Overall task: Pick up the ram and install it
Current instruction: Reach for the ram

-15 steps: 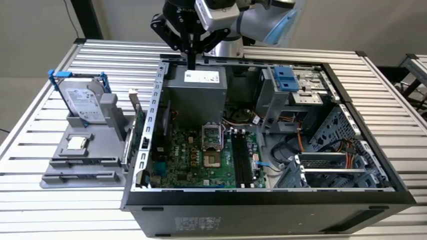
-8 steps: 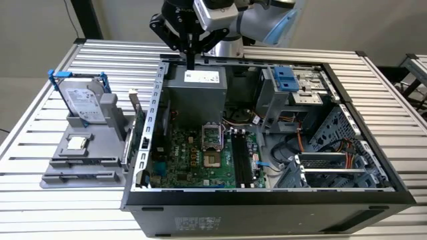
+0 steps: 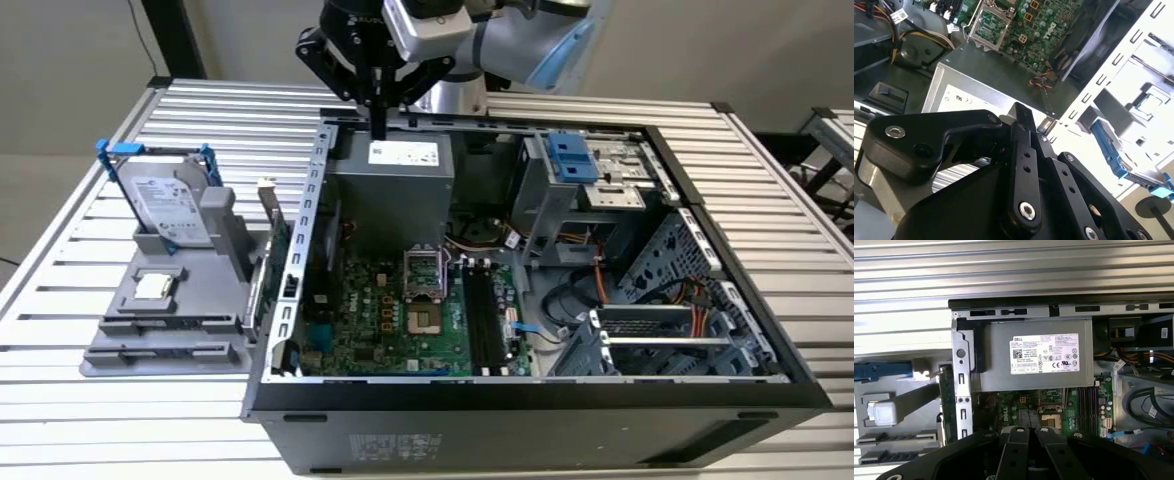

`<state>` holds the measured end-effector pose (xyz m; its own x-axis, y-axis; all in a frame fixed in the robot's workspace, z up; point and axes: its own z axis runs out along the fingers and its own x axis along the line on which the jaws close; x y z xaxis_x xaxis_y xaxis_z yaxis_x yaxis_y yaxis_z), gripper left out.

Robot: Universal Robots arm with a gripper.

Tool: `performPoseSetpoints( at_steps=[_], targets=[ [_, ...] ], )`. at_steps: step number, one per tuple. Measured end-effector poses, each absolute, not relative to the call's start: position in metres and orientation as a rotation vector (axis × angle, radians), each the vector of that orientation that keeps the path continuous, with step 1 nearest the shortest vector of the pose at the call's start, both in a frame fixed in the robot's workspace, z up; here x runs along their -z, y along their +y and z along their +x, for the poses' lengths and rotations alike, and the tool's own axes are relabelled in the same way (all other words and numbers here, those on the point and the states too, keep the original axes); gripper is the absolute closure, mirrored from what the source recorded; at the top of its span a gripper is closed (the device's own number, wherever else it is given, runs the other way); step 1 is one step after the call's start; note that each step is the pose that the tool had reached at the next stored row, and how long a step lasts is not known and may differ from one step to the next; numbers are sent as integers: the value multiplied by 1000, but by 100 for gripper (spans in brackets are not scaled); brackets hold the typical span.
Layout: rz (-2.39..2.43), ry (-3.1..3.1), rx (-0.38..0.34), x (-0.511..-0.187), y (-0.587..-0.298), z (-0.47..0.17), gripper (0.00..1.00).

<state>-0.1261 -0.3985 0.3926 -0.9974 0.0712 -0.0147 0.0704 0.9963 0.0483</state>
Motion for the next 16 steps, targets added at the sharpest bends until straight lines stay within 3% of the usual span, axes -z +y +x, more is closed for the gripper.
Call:
performPoseSetpoints(
  at_steps=[16],
  targets=[
    [111, 3122, -75, -393, -400, -134, 100]
  ],
)
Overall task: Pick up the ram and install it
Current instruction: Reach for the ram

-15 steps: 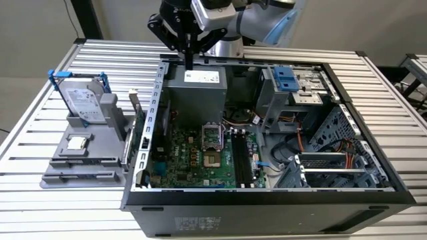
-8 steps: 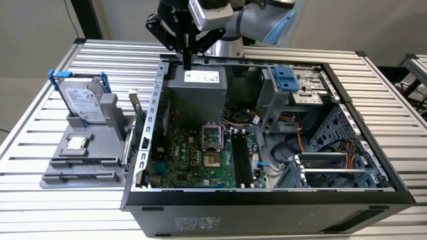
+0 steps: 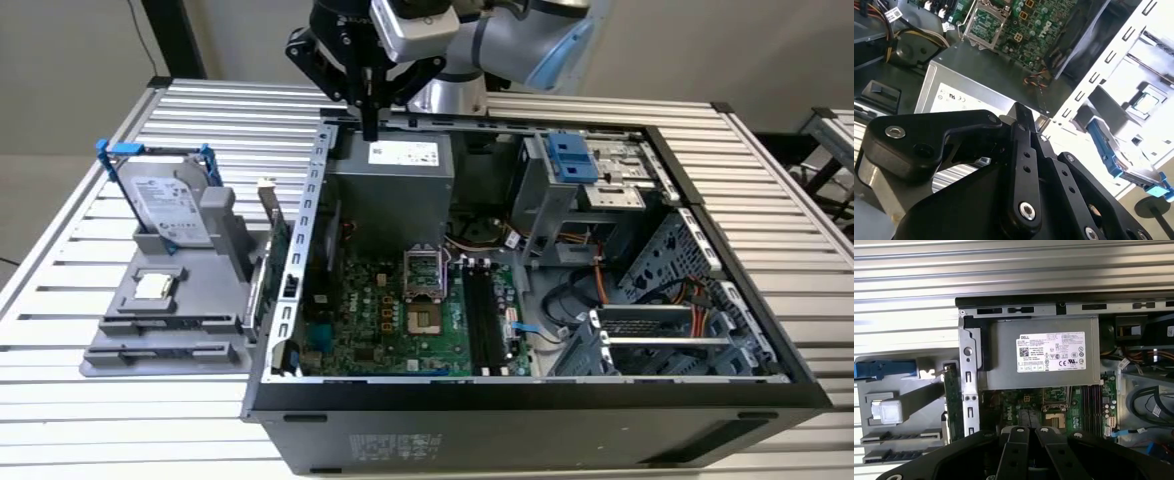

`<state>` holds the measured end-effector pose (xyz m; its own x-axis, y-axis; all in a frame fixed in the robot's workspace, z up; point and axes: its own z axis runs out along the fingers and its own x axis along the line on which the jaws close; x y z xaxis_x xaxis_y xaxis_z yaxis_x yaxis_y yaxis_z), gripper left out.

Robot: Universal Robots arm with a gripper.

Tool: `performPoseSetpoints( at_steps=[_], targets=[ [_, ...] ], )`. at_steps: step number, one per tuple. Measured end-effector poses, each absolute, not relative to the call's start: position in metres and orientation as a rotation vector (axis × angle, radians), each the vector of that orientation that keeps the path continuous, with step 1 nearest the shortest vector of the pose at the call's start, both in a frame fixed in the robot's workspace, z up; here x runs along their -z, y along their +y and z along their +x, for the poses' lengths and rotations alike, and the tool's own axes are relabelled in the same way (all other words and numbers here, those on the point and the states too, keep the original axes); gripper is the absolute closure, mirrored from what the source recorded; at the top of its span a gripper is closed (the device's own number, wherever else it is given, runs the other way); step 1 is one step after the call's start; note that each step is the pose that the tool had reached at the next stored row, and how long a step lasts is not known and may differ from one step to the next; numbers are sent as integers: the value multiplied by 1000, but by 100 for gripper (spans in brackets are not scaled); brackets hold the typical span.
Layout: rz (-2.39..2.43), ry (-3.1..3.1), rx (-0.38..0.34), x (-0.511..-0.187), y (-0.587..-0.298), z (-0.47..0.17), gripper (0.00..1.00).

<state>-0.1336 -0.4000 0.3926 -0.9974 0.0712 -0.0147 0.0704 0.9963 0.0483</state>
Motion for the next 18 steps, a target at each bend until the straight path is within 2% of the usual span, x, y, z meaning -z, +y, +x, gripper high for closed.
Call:
performPoseSetpoints(
  at_steps=[18],
  targets=[
    [111, 3122, -74, -393, -402, -142, 100]
  ],
)
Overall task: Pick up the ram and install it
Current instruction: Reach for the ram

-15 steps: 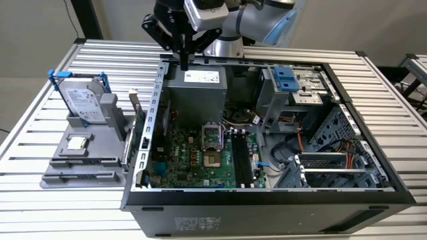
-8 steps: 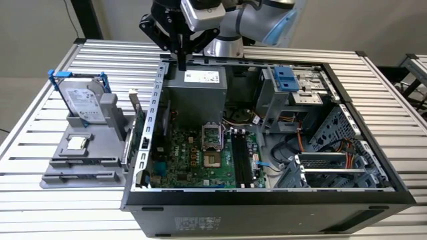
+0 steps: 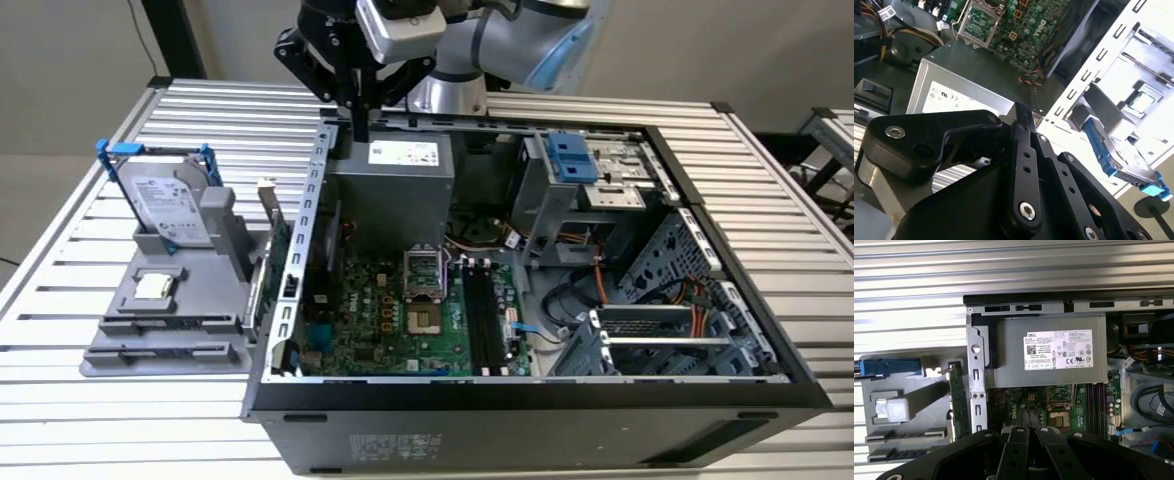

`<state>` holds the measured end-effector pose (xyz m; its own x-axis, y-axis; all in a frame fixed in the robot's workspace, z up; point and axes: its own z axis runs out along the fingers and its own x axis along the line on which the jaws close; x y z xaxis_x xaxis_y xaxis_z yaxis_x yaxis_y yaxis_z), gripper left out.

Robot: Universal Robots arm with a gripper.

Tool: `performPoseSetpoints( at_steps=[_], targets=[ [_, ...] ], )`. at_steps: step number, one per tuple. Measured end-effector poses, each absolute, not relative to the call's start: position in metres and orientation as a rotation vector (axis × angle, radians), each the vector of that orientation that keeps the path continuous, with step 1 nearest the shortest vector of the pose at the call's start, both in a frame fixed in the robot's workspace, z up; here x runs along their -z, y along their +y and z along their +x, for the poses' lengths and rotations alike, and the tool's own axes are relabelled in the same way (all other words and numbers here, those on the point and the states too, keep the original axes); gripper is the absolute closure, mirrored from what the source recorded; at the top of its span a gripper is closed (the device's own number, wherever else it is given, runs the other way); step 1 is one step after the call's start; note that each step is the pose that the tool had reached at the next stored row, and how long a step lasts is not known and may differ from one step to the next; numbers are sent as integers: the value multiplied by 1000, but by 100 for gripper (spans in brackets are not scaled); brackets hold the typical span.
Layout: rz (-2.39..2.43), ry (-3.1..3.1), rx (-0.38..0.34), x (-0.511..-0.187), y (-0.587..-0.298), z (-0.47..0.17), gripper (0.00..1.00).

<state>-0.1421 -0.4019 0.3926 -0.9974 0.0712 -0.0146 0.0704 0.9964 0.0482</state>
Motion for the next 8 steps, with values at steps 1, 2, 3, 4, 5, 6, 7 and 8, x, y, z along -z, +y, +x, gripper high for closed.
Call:
performPoseSetpoints(
  at_steps=[1, 2, 3, 4, 5, 6, 7, 8],
  targets=[
    [111, 3122, -75, -393, -402, -143, 100],
    [111, 3122, -75, -393, -402, -143, 100],
    [111, 3122, -75, -393, -402, -144, 100],
    [111, 3122, -75, -393, -402, -144, 100],
    [111, 3122, -75, -393, -402, -145, 100],
    [111, 3122, -75, -393, -403, -145, 100],
    [111, 3122, -75, -393, -403, -146, 100],
    [111, 3122, -75, -393, -403, -146, 100]
  ],
)
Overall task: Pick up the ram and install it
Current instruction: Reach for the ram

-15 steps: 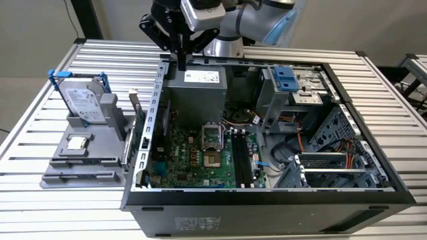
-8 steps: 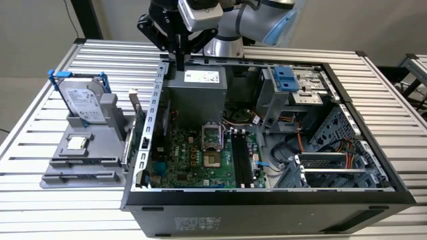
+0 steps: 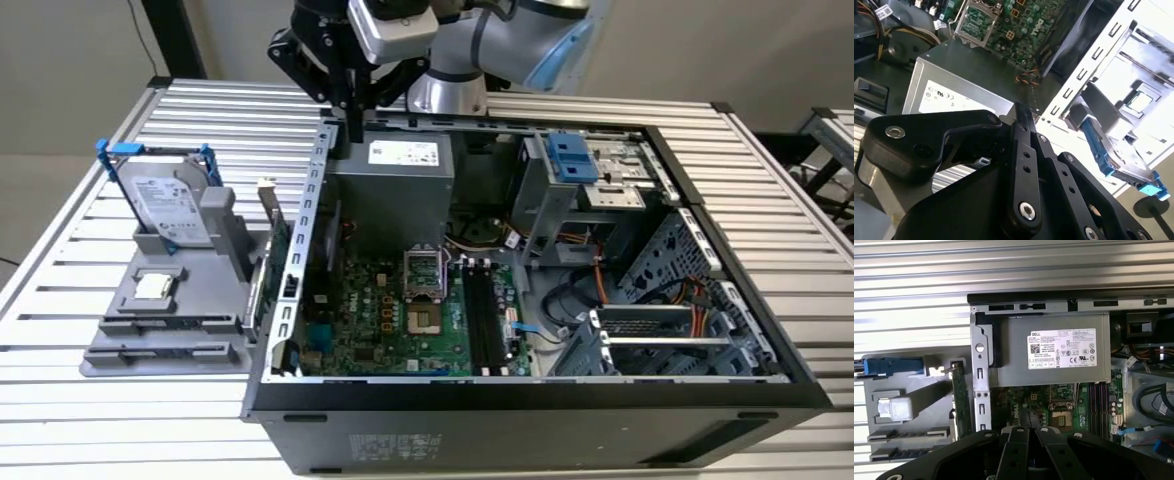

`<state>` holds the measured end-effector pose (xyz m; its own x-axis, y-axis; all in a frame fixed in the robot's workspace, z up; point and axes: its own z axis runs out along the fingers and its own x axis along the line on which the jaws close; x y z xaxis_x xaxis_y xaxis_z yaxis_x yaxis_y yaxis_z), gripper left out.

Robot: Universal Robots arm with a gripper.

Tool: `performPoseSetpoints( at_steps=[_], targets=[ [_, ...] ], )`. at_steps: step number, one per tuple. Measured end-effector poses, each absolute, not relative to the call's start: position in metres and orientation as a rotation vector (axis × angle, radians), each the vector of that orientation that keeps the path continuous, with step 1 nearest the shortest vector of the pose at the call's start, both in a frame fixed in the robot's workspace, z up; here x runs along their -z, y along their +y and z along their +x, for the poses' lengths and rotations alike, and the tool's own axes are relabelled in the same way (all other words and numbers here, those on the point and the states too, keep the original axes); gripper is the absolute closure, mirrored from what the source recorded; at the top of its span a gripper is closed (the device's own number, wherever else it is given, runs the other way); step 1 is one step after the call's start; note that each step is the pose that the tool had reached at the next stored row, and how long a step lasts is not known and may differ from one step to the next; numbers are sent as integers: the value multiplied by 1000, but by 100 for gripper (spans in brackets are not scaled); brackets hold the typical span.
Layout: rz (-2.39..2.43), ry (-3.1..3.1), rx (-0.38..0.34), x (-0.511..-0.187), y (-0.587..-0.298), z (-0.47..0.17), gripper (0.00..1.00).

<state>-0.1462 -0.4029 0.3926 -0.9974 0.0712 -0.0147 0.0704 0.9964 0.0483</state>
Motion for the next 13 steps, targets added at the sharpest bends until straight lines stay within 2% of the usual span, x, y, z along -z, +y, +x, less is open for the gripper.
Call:
performPoseSetpoints(
  at_steps=[13],
  targets=[
    [111, 3122, -75, -393, -406, -155, 100]
  ],
)
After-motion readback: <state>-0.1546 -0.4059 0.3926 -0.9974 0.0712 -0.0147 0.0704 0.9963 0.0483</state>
